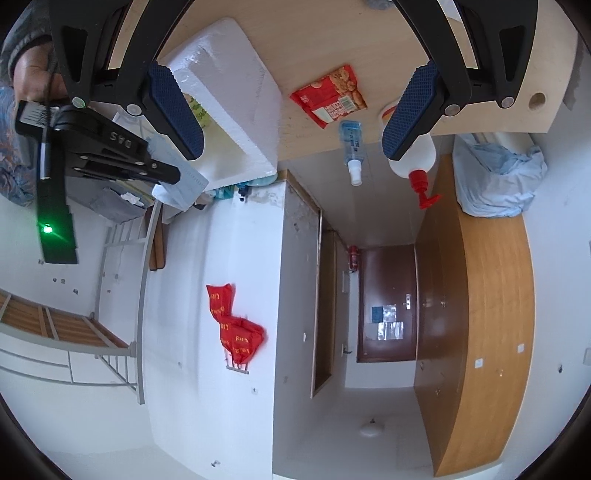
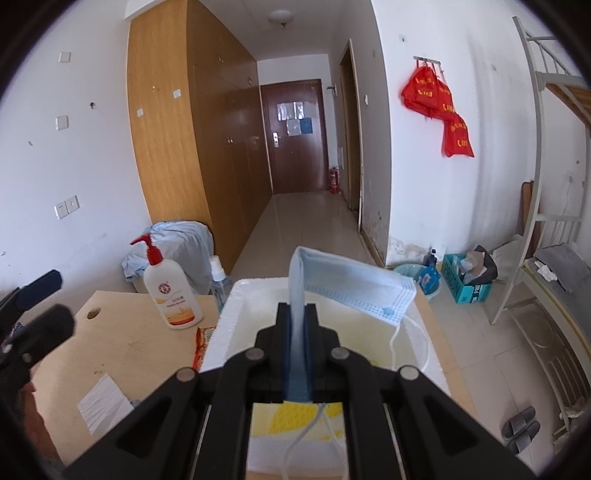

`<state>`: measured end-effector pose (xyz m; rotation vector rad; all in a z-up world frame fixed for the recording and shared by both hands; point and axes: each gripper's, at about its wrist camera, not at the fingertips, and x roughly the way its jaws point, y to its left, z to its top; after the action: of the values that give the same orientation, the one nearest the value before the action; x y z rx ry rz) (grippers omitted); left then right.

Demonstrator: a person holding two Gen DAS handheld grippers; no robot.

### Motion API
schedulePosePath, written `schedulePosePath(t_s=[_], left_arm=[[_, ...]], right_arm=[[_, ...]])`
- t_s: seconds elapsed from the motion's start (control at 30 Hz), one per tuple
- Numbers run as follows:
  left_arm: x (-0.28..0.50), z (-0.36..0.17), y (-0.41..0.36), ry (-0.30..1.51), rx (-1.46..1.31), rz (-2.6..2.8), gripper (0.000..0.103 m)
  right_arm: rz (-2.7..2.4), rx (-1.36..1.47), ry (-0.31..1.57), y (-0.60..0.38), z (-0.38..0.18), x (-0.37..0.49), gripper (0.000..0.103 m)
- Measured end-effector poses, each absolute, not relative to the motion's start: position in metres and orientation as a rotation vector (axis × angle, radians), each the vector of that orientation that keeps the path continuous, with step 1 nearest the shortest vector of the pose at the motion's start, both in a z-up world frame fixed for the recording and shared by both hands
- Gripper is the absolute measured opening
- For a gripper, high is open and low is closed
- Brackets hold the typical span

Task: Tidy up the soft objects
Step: 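Release the blue face mask into the foam box with the right gripper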

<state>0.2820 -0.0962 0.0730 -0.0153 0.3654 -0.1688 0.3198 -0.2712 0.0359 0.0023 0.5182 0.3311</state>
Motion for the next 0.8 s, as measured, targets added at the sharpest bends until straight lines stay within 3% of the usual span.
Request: schedulePosePath(t_s=[0.07,0.13,0.2,0.27,0.8], left_arm=[[0.284,0.072,-0.097,0.369,-0.013,-0.171,0.098],[0.286,0.071,-0.095,0.372,-0.012,-0.168,0.098],[0.286,0.071,-0.094,0.371,-0.018,-0.169,0.098],[0.286,0.072,-0.092,0.368,-0.020,-0.163,0.098],[0.269,0.081,-0.091,0.354,-0.007,-0.157,0.098]], right_arm=[[0.316,-0.003,0.535,-0.271,0.034,0.326,0.012],[0.315,-0.020,0.559,-0.269,0.029,0.329,0.032],[0.314,-0.005,0.558,-0.269,0.028,0.328,0.064],[0.302,-0.001,0.539,-0.270,0.029,0.323,0.078],[0.321,0.020,0.513,-0.270,0.041,0.301,0.080]])
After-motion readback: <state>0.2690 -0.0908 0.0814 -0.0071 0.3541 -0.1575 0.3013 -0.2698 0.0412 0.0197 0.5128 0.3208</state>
